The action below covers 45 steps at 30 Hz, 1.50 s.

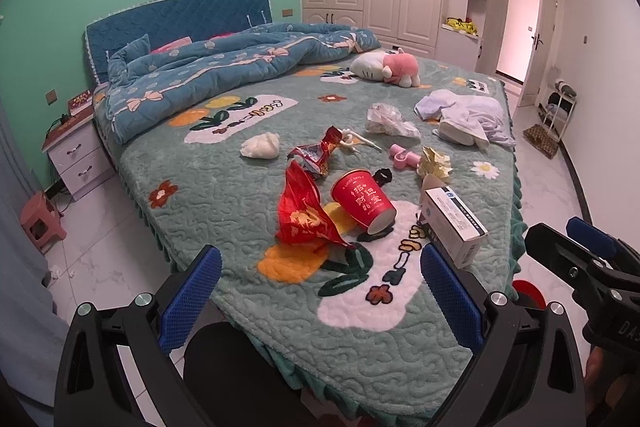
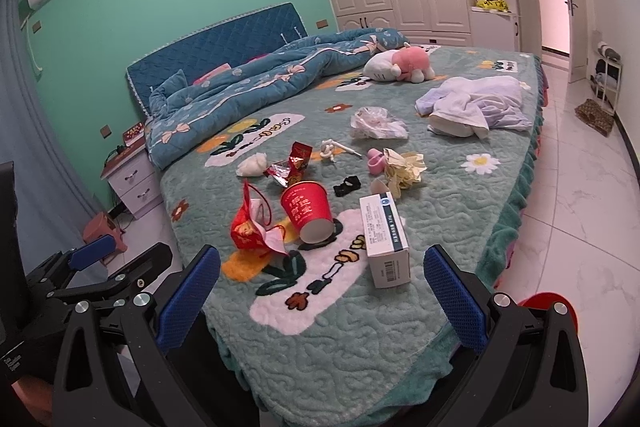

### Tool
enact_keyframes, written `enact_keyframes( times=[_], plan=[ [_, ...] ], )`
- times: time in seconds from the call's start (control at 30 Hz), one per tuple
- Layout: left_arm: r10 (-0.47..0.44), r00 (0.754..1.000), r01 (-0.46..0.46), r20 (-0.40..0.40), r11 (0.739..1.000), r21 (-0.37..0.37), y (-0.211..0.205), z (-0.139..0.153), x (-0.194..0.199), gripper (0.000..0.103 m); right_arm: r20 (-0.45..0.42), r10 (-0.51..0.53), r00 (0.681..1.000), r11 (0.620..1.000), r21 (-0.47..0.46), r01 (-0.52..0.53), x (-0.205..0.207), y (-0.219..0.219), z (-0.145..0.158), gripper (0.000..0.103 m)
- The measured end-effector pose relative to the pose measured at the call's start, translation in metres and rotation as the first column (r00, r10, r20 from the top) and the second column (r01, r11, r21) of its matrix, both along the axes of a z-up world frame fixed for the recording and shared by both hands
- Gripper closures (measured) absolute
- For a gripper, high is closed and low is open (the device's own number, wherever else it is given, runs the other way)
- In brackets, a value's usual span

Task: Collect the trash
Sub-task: 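Approach the red wrapper and white medicine box with both tools, then grasp the red wrapper with the left tool while the right tool grasps the white medicine box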

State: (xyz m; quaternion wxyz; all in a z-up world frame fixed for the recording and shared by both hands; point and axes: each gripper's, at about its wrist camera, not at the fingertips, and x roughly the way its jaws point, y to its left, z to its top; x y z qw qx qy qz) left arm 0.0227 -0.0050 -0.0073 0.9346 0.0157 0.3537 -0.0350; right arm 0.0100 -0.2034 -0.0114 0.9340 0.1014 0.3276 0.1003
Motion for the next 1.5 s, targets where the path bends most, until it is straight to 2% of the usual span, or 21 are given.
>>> enact_keyframes(
  times=[0.27,0.4,0.57,0.73,0.87,1.17,1.4,1.5],
  plan=[
    [-0.030,0.999,0.030,-0.020,0.999,0.011,-0.002,-0.008,0.015,0.004,-0.027,-0.009,1.000,1.000,-0.019,0.008,0.021,-0.007,-0.012,0.004],
    [-0.003,0.999,0.004,-0.036,1.000,0.010,0.002,-0.013,0.030,0.004,-0.071,-0.009,0.997,1.000,-0.014,0.008,0.036,-0.010,-0.023,0.004],
    [0.001,0.999,-0.002,-0.047,1.000,-0.015,0.003,-0.014,0.042,0.004,-0.070,-0.004,0.998,1.000,-0.019,0.003,0.044,-0.009,-0.026,0.004],
    [-0.015,0.999,0.016,-0.049,1.000,0.014,-0.001,-0.015,0.048,0.004,-0.088,0.008,0.996,1.000,-0.016,-0.010,0.052,-0.008,-0.031,0.004],
    [-0.016,0.998,0.016,-0.059,1.000,-0.003,0.001,-0.018,0.053,0.004,-0.092,0.018,0.996,0.999,-0.025,-0.021,0.056,-0.005,-0.032,0.004],
    [-0.038,0.993,0.035,-0.108,0.999,-0.030,0.005,-0.028,0.066,0.004,-0.125,0.020,0.992,0.999,-0.036,-0.024,0.068,-0.007,-0.045,0.004],
    [-0.057,0.987,0.056,-0.148,0.998,-0.011,0.000,-0.041,0.083,0.004,-0.157,0.019,0.987,0.998,-0.053,-0.027,0.082,-0.008,-0.060,0.004],
    [-0.042,0.985,0.039,-0.166,0.999,-0.018,0.005,-0.045,0.094,0.004,-0.171,0.017,0.985,0.997,-0.072,-0.030,0.090,-0.009,-0.066,0.007]
  ],
)
